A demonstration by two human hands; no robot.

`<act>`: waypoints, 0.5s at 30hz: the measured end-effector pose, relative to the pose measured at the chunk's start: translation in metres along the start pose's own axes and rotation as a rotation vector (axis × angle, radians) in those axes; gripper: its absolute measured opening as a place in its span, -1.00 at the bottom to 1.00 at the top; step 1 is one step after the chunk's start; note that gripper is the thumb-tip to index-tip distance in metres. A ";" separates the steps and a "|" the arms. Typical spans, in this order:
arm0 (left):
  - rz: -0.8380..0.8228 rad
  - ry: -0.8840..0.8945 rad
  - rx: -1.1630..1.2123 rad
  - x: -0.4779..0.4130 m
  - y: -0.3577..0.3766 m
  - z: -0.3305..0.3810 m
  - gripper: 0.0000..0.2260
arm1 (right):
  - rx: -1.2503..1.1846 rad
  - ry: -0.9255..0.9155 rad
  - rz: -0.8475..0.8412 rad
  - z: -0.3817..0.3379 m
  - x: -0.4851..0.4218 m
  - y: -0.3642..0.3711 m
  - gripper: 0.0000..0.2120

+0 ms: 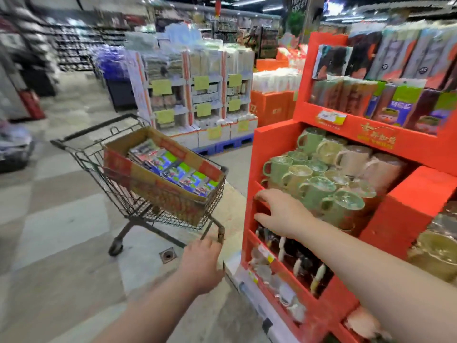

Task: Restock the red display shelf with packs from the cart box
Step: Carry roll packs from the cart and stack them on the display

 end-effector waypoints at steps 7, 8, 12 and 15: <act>-0.040 -0.153 0.074 0.009 0.020 -0.088 -0.47 | 0.071 -0.072 -0.127 -0.049 -0.070 0.057 -0.57; -0.046 -0.179 0.075 0.008 0.021 -0.101 -0.48 | 0.084 -0.087 -0.150 -0.054 -0.081 0.067 -0.57; -0.068 -0.268 0.092 -0.009 0.018 -0.150 -0.51 | 0.125 -0.144 -0.258 -0.071 -0.129 0.111 -0.58; -0.081 -0.322 0.099 -0.032 0.004 -0.184 -0.53 | 0.121 -0.175 -0.347 -0.079 -0.166 0.137 -0.57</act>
Point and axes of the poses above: each hand's wrist, its own x-axis away from the middle knuckle, its own y-axis out of the palm, z = x × y, the point moved 10 cm from there along -x, towards the middle knuckle, and after that the axes turned 11 degrees about -z, right-handed, at the moved point
